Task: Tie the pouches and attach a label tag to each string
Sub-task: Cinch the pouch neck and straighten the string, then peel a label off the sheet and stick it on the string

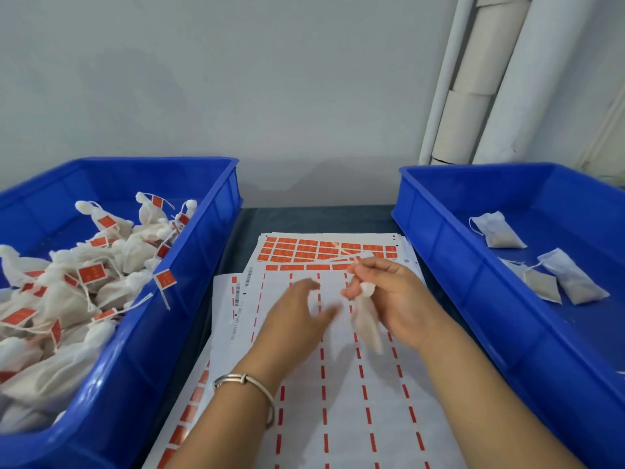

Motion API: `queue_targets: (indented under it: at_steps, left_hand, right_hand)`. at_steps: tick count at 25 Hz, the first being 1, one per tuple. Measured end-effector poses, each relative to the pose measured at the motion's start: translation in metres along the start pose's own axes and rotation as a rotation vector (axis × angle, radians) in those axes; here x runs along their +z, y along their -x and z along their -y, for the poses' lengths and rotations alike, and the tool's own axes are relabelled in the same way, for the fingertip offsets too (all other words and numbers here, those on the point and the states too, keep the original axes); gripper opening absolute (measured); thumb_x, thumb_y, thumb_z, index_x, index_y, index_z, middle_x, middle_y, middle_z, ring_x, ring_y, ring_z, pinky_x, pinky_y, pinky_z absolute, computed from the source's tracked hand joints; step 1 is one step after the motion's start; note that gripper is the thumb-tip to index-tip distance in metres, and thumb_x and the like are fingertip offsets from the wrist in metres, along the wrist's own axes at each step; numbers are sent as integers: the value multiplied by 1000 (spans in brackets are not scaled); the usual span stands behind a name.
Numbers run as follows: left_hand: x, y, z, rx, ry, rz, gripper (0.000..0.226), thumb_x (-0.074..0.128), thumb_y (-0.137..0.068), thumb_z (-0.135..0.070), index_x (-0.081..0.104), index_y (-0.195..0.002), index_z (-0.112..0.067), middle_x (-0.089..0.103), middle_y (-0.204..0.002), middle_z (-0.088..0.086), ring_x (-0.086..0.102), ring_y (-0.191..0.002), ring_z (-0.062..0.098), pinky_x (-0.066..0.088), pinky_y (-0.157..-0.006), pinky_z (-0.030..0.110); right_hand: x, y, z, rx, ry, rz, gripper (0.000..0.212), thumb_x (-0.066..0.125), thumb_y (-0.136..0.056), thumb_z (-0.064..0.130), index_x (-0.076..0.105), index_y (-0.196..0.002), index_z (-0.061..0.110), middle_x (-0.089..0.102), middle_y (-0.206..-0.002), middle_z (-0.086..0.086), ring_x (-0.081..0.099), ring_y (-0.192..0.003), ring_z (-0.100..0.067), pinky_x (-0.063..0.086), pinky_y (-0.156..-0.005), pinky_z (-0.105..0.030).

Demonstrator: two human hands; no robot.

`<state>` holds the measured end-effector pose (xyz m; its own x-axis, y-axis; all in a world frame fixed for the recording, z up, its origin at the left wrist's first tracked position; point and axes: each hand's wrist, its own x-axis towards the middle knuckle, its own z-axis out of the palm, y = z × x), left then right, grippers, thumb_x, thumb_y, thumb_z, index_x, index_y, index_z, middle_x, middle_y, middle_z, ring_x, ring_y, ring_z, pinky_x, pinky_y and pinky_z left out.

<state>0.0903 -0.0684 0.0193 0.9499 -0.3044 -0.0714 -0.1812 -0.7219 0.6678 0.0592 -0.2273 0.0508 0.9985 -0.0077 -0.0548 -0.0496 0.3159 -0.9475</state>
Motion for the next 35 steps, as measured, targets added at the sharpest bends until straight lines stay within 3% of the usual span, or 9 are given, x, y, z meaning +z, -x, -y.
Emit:
queue_targets:
  at_steps: [3, 5, 8, 10, 12, 16, 26, 31, 35]
  left_hand:
    - [-4, 6, 19, 43, -397, 278, 94, 60, -74, -65, 10, -148, -35, -1, -157, -12, -2, -145, 15, 6, -115, 47]
    - [-12, 11, 28, 17, -446, 298, 97, 59, -74, -67, 7, -148, -35, -2, -157, -12, -5, -144, 14, 1, -115, 47]
    - [-26, 20, 32, -34, -547, 362, 97, 62, -71, -68, 12, -148, -34, 10, -157, -12, 10, -144, 15, 15, -114, 45]
    - [-33, 29, 23, -63, -618, 417, 90, 67, -69, -64, 26, -143, -32, 32, -148, -9, 34, -133, 16, 30, -107, 38]
    - [-33, 26, 9, -54, -665, 382, 81, 71, -70, -58, 35, -138, -30, 47, -135, -7, 47, -119, 15, 38, -100, 34]
    - [-5, -13, -29, 57, -542, 136, 69, 70, -77, -49, 41, -136, -28, 47, -137, -4, 50, -119, 21, 42, -98, 38]
    - [75, -64, -13, 58, -167, -129, 64, 52, -83, -61, 34, -139, -36, 31, -148, -16, 28, -137, 13, 22, -113, 39]
    - [77, -63, -12, 90, -171, -168, 60, 52, -82, -62, 39, -135, -37, 36, -144, -17, 32, -134, 11, 23, -113, 39]
    - [76, -64, -14, 94, -142, -200, 61, 53, -82, -61, 41, -136, -36, 35, -146, -17, 30, -135, 10, 22, -114, 38]
  right_hand:
    - [-23, -2, 11, 23, -39, -137, 10, 65, -79, 14, 74, -81, 10, 62, -60, -5, 62, -55, -15, 52, -77, -37]
    - [-36, -6, 14, 9, 3, -271, 9, 59, -89, 9, 67, -91, 5, 58, -53, 0, 56, -47, -9, 51, -60, -27]
    - [-52, -19, 12, 61, 409, -537, 13, 56, -92, 12, 61, -82, 6, 54, -44, 8, 49, -36, -4, 37, -37, -16]
    - [-62, -30, 8, 209, 642, -640, 17, 56, -91, 16, 55, -76, 6, 58, -56, 2, 51, -46, -10, 36, -42, -21]
    - [-65, -41, 7, 349, 729, -606, 18, 60, -89, 20, 54, -76, 9, 62, -74, -3, 53, -58, -15, 36, -49, -24]
    - [-65, -53, 7, 511, 933, -465, 19, 66, -87, 28, 58, -96, 14, 64, -94, -2, 59, -73, -17, 43, -55, -25]
    - [-80, -60, -5, 391, 863, -427, 28, 69, -85, 23, 65, -113, 18, 63, -113, 3, 59, -89, -15, 44, -58, -21]
    - [-83, -61, -10, 379, 838, -371, 6, 69, -85, 21, 69, -90, 18, 69, -100, 4, 67, -81, -14, 57, -70, -28]
    - [-82, -59, -10, 276, 750, -411, 8, 72, -82, 18, 68, -90, 18, 70, -101, 1, 68, -82, -17, 58, -68, -30]
